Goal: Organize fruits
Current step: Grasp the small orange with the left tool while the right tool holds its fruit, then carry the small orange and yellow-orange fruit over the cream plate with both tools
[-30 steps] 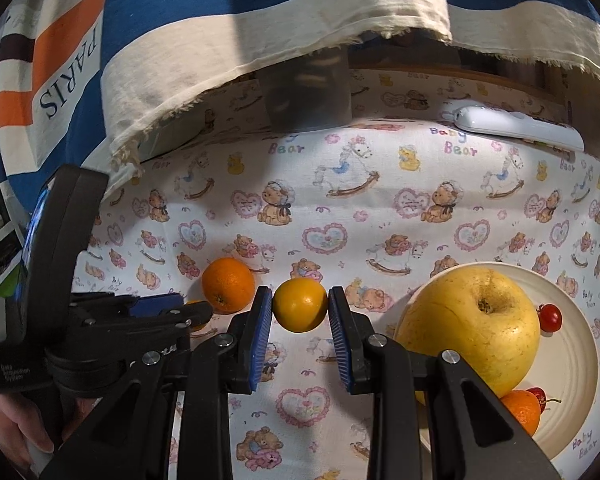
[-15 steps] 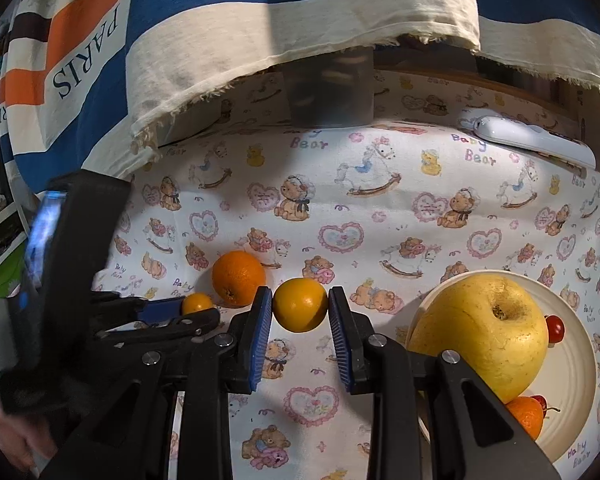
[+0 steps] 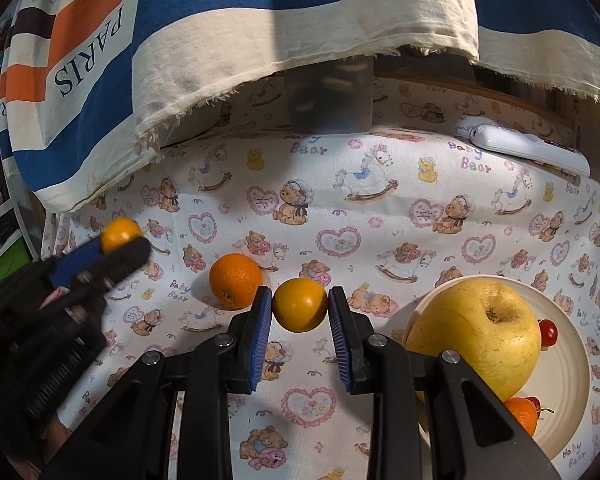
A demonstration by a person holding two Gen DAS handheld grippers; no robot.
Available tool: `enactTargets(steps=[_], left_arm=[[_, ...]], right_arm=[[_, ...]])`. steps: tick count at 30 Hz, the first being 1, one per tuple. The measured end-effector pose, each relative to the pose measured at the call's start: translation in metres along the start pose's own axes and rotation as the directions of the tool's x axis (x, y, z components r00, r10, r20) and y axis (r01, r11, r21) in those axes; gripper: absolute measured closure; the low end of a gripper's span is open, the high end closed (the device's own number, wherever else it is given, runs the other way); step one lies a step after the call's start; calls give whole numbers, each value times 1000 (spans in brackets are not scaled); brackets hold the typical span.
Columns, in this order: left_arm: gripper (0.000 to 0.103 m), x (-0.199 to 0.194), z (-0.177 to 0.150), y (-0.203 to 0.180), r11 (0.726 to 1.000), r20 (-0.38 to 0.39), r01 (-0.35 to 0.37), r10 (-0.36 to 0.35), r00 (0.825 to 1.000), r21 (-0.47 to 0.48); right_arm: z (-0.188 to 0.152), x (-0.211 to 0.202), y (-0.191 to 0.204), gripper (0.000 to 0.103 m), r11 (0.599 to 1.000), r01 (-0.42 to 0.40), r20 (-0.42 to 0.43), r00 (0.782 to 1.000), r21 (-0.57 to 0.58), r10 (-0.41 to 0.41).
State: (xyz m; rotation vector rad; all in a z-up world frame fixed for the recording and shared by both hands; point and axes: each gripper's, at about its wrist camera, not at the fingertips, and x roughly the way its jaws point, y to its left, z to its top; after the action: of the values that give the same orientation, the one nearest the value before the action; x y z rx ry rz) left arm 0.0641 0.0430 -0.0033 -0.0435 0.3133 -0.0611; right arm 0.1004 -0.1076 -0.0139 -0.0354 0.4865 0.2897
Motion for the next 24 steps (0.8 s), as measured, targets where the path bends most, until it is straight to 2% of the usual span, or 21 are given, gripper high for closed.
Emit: enactTargets(steps=[3, 8, 13, 22, 24], left_arm=[[76, -1, 2, 2, 1000, 25, 20, -20, 999, -7], [76, -9, -2, -18, 995, 53, 58, -62, 997, 76], [76, -7, -1, -12, 999, 47, 23, -25, 999, 44], [76, -8, -2, -16, 996, 55, 56, -60, 997, 63], [76, -9, -3, -17, 996, 58, 58, -62, 996, 67]], right_arm=[[0, 0, 1, 73, 1000, 6, 2, 1000, -7, -6], [-1, -1, 6, 73, 999, 24, 16, 1000, -37, -23], [0, -6, 12, 73, 997, 34, 42, 999, -63, -31], [1, -8, 4, 73, 1000, 12, 40, 999, -22, -11], [4, -7, 2, 73, 999, 37, 32, 999, -32, -36]])
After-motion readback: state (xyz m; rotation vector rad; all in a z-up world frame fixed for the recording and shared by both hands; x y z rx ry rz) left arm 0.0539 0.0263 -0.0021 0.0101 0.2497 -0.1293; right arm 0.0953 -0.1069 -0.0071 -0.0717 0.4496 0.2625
